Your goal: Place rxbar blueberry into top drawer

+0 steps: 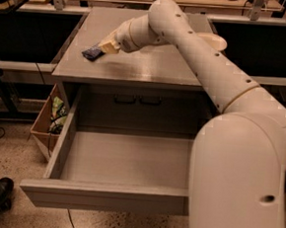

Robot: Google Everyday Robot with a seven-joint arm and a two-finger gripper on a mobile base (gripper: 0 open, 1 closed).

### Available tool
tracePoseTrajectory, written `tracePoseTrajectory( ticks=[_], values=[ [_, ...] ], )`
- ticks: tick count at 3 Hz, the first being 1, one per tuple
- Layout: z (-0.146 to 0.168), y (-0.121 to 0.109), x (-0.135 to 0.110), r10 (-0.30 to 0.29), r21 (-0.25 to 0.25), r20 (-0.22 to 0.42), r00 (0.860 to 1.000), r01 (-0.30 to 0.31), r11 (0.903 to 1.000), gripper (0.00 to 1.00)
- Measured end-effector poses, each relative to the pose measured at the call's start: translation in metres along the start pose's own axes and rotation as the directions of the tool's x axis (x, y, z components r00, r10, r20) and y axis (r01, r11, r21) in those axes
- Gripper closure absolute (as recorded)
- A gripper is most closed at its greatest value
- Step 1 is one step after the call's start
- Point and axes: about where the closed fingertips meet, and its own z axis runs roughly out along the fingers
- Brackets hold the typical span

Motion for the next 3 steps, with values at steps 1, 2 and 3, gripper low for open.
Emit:
tracePoseTrajectory(
  ticks=[1,2,3],
  values=[
    [0.02,-0.005,-0.001,0.056,-0.028,0.004,0.998,-0.056,0.998,0.22],
    [0.029,-0.007,-0.003,0.083,-0.033,0.002,0.997,-0.083,0.996,0.01],
    [0.04,-0.01,-0.007,0.091,-0.032,0.002,0.996,-0.091,0.9954,0.0]
  ],
)
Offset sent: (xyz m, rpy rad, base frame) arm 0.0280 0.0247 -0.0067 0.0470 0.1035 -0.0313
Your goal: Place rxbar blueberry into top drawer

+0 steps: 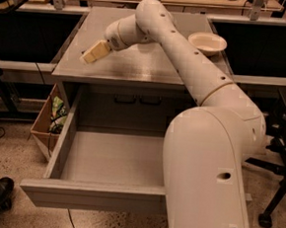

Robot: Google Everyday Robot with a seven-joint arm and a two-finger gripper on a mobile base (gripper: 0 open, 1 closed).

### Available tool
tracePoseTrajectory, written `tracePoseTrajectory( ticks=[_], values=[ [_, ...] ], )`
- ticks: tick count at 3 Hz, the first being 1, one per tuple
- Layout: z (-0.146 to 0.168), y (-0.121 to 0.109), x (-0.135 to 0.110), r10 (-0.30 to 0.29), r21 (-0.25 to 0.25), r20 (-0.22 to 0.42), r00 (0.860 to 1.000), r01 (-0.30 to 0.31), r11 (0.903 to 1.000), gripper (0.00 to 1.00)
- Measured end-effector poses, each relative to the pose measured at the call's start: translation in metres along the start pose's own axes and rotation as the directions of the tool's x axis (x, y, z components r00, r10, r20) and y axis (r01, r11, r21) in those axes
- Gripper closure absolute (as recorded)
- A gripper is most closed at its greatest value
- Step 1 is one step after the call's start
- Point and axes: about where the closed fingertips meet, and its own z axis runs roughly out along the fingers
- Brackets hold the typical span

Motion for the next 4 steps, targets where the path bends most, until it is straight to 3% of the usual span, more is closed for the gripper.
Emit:
tracePoseTrajectory(
  ticks=[2,4],
  values=[
    [0.029,-0.018,0.006,0.071,0.015,0.002,0.997,-0.071,0.9973,0.0],
    [0.047,-0.019,0.03,0.162,0.006,-0.034,0.986,-0.162,0.9868,0.41]
  ],
)
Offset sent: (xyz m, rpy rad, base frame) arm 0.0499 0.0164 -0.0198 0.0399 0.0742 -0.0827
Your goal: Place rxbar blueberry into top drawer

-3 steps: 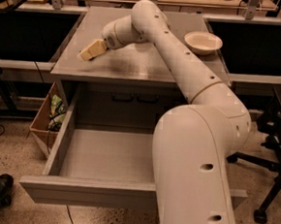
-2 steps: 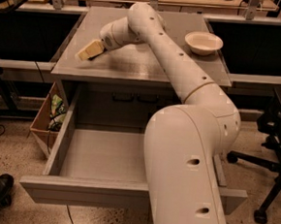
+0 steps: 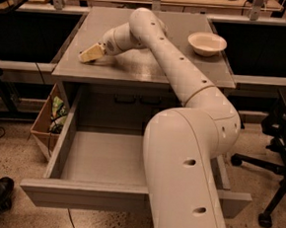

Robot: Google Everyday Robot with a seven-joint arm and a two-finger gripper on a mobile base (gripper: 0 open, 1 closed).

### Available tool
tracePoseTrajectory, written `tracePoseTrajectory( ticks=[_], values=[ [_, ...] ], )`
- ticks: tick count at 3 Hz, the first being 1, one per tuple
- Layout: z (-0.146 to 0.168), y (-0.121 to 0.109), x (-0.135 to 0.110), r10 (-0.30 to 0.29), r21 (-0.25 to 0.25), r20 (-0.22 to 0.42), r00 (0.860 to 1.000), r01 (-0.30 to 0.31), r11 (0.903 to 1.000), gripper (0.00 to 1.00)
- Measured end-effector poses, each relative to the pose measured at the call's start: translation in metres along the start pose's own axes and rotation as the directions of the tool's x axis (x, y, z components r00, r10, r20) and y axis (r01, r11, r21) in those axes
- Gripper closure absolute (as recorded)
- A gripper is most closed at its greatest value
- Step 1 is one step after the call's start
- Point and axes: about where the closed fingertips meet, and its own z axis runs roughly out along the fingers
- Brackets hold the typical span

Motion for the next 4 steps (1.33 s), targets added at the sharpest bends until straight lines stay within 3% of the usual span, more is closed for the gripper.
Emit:
tracePoseTrajectory(
  ticks=[2,3,4],
  values=[
    [-0.005,0.0,-0.007,0.003,0.0,-0.001,1.0,-0.003,1.0,0.88],
    [-0.043,-0.002,-0.016,-0.036,0.034,0.015,0.999,0.035,0.9988,1.0],
    [-0.091,0.025,-0.009,-0.082,0.027,0.017,0.996,0.082,0.9963,1.0]
  ],
)
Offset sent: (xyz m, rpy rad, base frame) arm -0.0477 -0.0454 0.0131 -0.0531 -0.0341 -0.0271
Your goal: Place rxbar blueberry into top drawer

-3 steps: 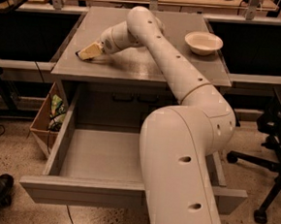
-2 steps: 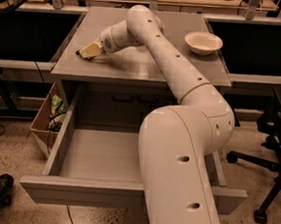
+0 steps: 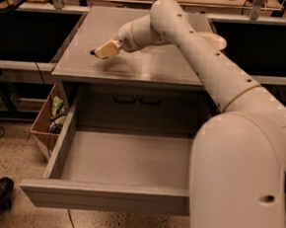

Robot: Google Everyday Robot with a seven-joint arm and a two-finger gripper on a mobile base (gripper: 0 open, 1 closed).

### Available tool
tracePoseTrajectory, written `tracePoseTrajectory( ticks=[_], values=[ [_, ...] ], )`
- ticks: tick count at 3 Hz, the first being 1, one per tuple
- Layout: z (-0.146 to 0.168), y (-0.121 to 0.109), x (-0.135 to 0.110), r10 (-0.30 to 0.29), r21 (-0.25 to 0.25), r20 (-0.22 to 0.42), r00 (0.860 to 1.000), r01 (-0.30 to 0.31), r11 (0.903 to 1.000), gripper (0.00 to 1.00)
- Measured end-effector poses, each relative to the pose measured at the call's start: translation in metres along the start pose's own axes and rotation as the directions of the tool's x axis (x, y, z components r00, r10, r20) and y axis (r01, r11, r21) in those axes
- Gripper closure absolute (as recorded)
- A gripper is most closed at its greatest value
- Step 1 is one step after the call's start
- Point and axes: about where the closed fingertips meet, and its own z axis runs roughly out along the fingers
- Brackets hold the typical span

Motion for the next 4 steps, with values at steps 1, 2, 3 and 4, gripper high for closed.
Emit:
tracePoseTrajectory(
  ticks=[1,2,3,4],
  values=[
    [-0.039,0.048,0.019,-0.046,-0.07,-0.013,0.999,0.045,0.9966,1.0],
    [-0.08,0.09,0.038,-0.091,-0.137,-0.034,0.995,0.086,0.9868,1.0],
    [-0.131,0.116,0.059,-0.114,-0.157,-0.079,0.99,0.101,0.9824,1.0],
    [-0.122,0.12,0.064,-0.116,-0.177,-0.082,0.99,0.1,0.9791,1.0]
  ],
)
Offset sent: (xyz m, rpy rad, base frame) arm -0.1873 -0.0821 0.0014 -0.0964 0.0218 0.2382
